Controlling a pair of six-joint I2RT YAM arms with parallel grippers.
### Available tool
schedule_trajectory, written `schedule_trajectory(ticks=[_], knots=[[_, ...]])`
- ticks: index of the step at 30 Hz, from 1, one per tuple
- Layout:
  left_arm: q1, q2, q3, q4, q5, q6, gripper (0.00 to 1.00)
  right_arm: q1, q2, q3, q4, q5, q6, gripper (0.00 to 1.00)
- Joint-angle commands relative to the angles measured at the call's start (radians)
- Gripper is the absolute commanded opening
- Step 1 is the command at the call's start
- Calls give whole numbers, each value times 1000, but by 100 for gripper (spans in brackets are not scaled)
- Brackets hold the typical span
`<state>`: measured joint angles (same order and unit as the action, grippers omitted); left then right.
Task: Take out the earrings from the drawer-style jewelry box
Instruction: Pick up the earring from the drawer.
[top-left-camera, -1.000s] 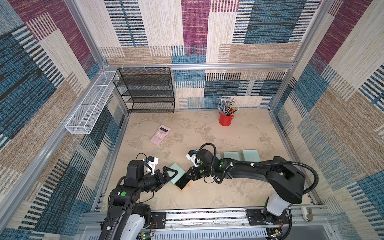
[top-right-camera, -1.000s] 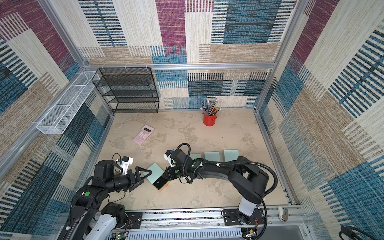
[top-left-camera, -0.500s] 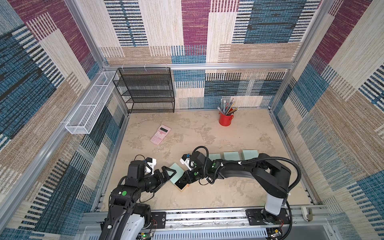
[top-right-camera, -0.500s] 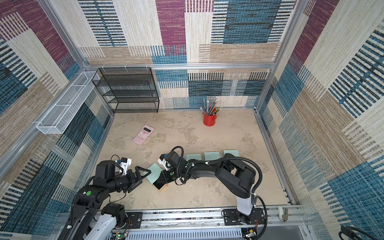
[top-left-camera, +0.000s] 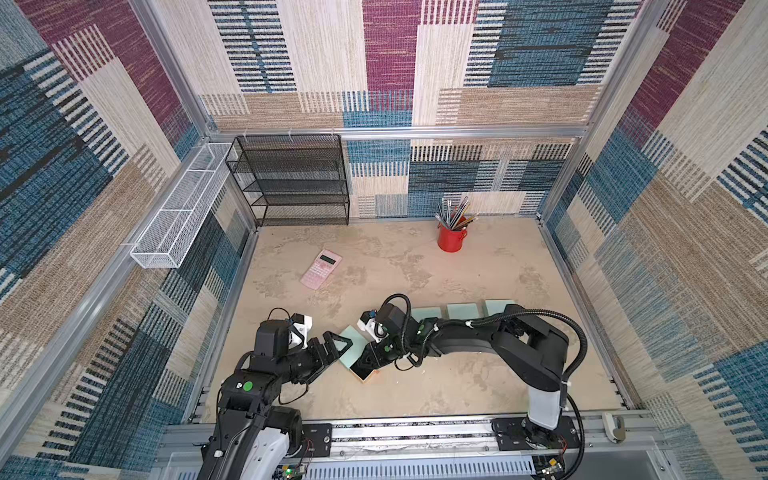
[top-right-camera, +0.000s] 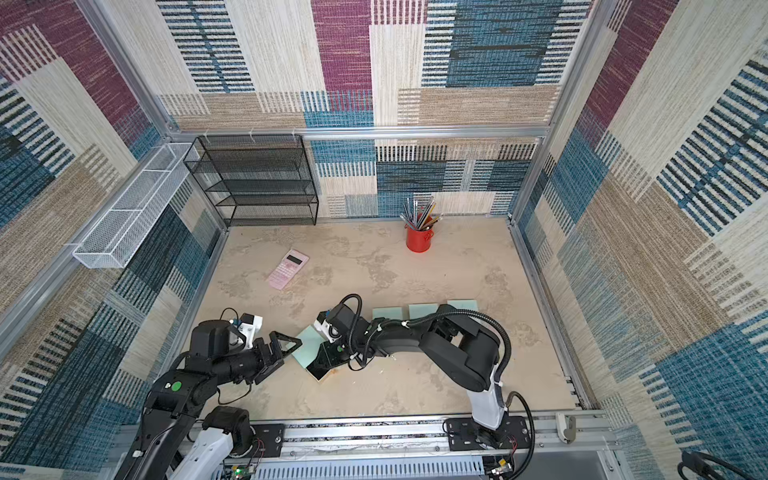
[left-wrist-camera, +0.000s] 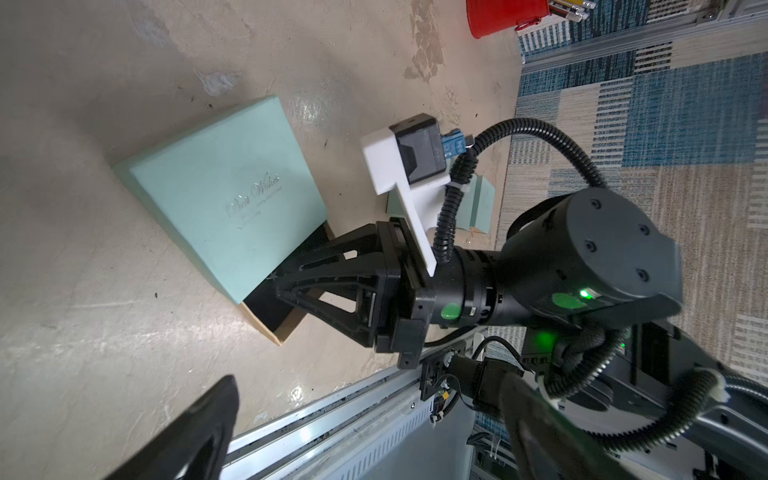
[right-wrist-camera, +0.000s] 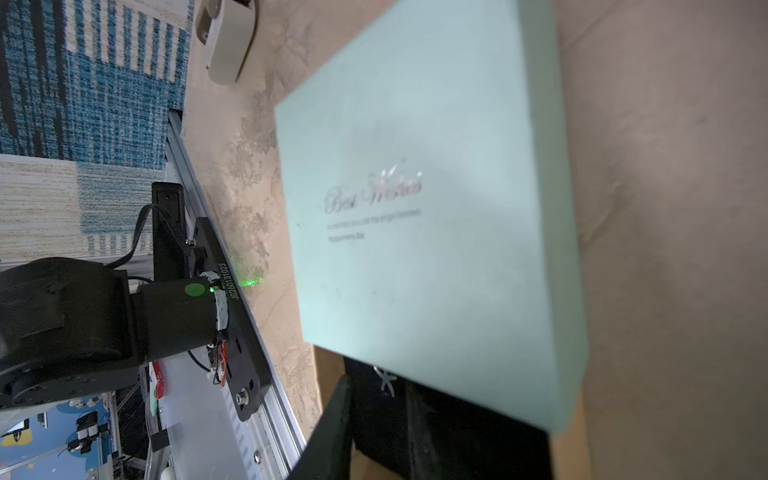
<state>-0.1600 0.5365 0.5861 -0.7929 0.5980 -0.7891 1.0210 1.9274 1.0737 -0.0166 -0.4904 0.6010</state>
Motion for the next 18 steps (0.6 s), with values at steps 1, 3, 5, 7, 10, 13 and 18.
schedule_trajectory(ticks=[1,3,5,7,10,13,18], knots=[[0,3,10,3,-12,22,99,2,16,8,-18,-1,-12,26],[0,3,10,4,-12,21,99,3,22,6,-21,3,-14,27],[0,5,8,7,-12,22,98,3,31,10,-23,-1,-17,28],[0,8,8,10,-12,23,99,3,36,8,-8,-18,-18,28],[0,13,8,13,-12,22,99,2,35,6,5,-28,-21,27],[0,13,8,14,-12,23,99,3,40,8,5,-25,-22,26],[0,13,5,14,-12,21,98,3,49,8,7,-25,-20,20]])
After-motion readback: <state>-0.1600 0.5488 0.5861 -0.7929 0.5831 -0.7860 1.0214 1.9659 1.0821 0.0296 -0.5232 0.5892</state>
